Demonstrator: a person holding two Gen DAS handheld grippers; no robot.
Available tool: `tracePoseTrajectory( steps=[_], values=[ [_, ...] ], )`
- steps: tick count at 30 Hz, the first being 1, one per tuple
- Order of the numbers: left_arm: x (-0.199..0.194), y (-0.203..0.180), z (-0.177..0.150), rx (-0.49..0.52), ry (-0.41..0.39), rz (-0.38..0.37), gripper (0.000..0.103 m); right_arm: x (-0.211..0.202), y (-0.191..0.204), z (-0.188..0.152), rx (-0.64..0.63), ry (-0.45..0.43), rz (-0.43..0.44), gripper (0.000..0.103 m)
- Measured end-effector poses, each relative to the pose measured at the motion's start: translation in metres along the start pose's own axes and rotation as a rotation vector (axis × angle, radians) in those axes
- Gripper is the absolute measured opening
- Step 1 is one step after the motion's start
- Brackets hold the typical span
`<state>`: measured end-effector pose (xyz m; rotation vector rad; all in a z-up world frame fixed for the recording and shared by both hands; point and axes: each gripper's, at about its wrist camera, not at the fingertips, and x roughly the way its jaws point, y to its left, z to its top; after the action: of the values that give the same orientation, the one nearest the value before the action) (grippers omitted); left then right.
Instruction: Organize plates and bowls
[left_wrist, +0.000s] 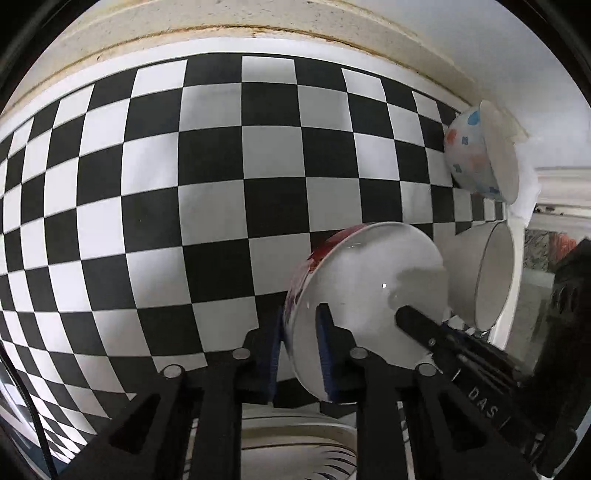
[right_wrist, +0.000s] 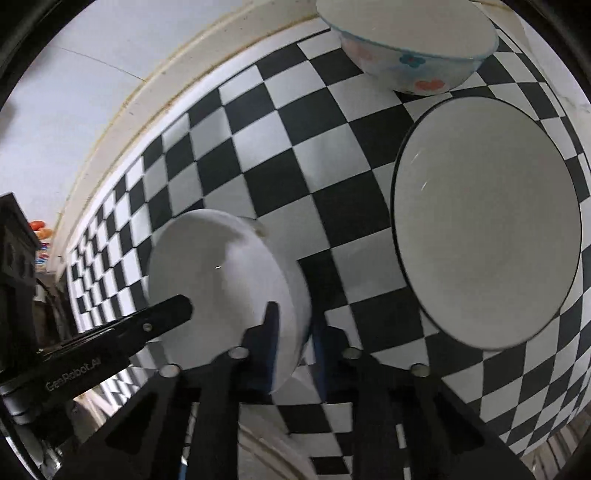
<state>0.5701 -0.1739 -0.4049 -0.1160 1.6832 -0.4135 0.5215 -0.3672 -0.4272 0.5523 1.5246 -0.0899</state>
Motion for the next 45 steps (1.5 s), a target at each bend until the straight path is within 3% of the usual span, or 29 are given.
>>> tracePoseTrajectory(
  steps=[10,21,29,45],
  values=[
    [-0.022,-0.013,-0.018,0.046,-0.042,0.024,0.015,-0.022,0.002,-0.011,-0.049,-0.04,0.0,0.009],
    [-0.061,-0.061,-0.069,0.146,-0.075,0.002,0.015,-0.09,-0.029,-0.064,-0.076,-0.098,0.02,0.009],
    [-0.037,-0.098,-0.105,0.202,-0.026,-0.011,0.015,-0.115,-0.077,-0.099,-0.057,-0.112,-0.014,0.009],
    [0.021,-0.129,-0.146,0.247,0.062,0.03,0.015,-0.084,-0.145,-0.135,0.012,-0.056,-0.035,0.009]
  ],
)
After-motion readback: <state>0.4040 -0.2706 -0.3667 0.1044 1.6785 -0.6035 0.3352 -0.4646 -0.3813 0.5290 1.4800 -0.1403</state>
